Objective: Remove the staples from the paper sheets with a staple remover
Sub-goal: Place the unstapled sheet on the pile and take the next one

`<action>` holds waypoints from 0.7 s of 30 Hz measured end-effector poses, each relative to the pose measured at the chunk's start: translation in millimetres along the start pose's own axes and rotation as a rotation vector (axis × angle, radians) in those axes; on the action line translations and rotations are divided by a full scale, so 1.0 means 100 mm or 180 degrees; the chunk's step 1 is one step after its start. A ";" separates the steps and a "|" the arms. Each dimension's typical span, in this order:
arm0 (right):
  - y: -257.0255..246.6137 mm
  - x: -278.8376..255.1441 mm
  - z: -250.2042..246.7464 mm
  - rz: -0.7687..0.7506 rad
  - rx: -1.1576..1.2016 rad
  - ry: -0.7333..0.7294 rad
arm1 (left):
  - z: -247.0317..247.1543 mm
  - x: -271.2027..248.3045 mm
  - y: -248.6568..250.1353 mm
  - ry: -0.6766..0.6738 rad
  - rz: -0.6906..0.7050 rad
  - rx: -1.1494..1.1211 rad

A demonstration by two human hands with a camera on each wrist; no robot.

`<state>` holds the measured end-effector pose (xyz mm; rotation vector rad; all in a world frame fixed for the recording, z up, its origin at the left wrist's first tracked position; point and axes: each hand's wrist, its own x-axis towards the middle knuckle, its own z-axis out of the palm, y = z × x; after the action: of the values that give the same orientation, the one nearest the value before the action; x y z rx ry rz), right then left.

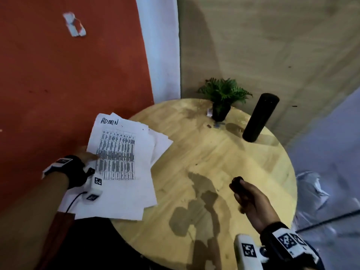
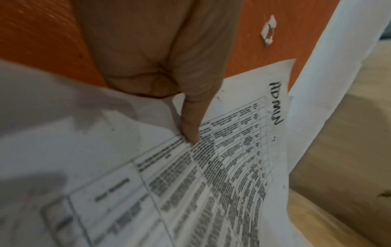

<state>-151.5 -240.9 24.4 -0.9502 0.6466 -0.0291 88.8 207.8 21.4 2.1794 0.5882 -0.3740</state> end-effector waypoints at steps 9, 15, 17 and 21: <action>0.40 0.26 0.12 0.0397 -0.0263 0.0342 | 0.38 0.51 0.12 0.1009 0.0713 0.1547; 0.51 0.54 0.46 0.0356 -0.1525 0.0077 | 1.28 0.23 -0.34 -0.0605 0.1090 0.3078; 0.51 0.76 0.69 -0.0106 -0.2333 -0.0177 | 1.33 0.24 -0.42 -0.0569 0.1114 0.3095; 0.55 1.44 1.19 -0.1115 -0.4212 -0.0525 | 1.34 0.27 -0.44 -0.0538 0.1107 0.3023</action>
<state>14.4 -162.1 -41.5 -2.3070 0.2736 0.1894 79.8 133.9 -101.3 3.0288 -0.1292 -0.7403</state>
